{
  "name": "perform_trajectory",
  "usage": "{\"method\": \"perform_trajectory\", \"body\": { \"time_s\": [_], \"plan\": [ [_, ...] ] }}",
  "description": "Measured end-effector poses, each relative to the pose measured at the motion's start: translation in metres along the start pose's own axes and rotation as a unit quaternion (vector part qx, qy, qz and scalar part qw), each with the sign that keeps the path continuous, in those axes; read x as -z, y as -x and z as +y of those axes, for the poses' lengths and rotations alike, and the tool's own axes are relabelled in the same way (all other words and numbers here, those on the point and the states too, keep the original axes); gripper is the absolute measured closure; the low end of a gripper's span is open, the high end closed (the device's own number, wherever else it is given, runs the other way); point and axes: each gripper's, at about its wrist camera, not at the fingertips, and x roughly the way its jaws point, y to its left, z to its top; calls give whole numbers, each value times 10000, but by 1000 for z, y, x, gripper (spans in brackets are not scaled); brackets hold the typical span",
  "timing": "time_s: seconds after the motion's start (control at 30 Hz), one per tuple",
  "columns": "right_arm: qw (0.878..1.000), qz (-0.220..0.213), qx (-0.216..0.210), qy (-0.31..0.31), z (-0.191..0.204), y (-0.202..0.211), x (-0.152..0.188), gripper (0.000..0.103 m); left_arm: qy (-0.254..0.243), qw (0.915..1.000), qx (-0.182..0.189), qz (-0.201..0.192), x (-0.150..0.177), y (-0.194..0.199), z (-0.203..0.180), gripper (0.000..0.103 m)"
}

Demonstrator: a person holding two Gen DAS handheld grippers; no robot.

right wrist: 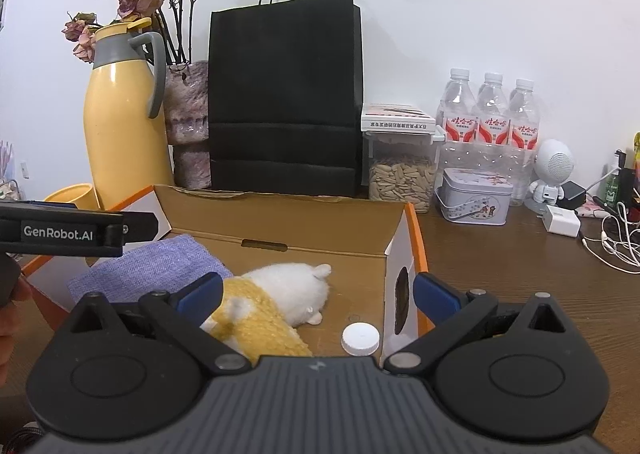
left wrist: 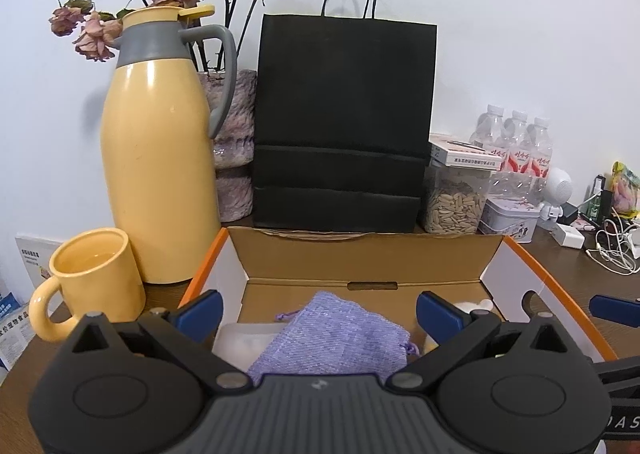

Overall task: Organize objects
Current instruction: 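Open both tools in the box and withdraw them over the table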

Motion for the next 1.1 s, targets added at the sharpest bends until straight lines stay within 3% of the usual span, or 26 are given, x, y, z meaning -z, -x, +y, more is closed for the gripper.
{"method": "perform_trajectory", "body": {
  "time_s": [0.7,1.1],
  "plan": [
    [9995,-289,-23,159,13,45,2,0,181,9987,201,-430,10,61,15,0],
    [9991,-309,-60,287,25,78,8,0,112,9984,282,-473,24,102,19,0]
  ]
}}
